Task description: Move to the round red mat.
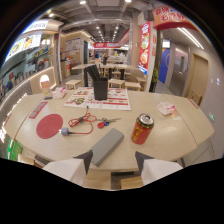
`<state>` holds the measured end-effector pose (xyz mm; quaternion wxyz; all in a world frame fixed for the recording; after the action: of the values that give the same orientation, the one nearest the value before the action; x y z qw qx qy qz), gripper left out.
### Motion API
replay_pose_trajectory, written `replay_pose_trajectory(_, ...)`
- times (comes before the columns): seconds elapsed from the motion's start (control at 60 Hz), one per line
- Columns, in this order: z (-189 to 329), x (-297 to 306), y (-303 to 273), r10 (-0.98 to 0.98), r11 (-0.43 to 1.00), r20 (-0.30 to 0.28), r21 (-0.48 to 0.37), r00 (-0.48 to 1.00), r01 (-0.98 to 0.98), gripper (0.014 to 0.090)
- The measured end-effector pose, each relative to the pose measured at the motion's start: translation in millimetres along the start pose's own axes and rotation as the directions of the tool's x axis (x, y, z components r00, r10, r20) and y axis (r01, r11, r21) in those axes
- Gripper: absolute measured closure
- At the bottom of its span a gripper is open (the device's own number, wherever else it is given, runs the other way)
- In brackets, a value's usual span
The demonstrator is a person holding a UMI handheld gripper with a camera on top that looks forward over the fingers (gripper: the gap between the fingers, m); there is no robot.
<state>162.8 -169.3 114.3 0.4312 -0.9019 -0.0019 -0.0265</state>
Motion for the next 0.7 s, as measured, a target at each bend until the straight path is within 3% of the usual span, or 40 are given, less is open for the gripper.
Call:
replay_pose_trajectory(0.117, 2, -60, 2, -0.005, 1.000, 0.038, -0.014, 0.999, 0.006, 0.0206)
replay_pose_trajectory(0.217, 11, -72, -2, -0.020, 1.000, 0.074, -0.020, 0.997, 0.022, 0.0204)
replay_pose_trajectory(0.233, 7, -120, 0, -0.018, 1.000, 0.071, -0.021, 0.997, 0.019, 0.0203)
replay_pose_trajectory(0.283, 11, -141, 0, -0.025, 0.999, 0.085, -0.028, 0.996, 0.028, 0.0203)
replay_pose_trajectory(0.3, 19, -108, -3, -0.032, 0.999, 0.094, -0.029, 0.995, 0.035, 0.0204)
replay_pose_trajectory(0.35, 24, -134, -7, -0.034, 0.999, 0.106, -0.034, 0.994, 0.038, 0.0205)
replay_pose_trajectory(0.383, 23, -202, -9, -0.028, 0.999, 0.100, -0.038, 0.995, 0.032, 0.0205)
replay_pose_trajectory(0.45, 33, -232, -13, -0.027, 0.999, 0.111, -0.037, 0.993, 0.031, 0.0208)
replay_pose_trajectory(0.467, 46, -214, -16, -0.027, 0.999, 0.119, -0.038, 0.992, 0.032, 0.0204)
replay_pose_trajectory(0.483, 39, -253, -17, -0.023, 0.999, 0.113, -0.039, 0.993, 0.028, 0.0206)
replay_pose_trajectory(0.7, 90, -328, -35, -0.009, 0.999, 0.100, -0.048, 0.995, 0.013, 0.0200)
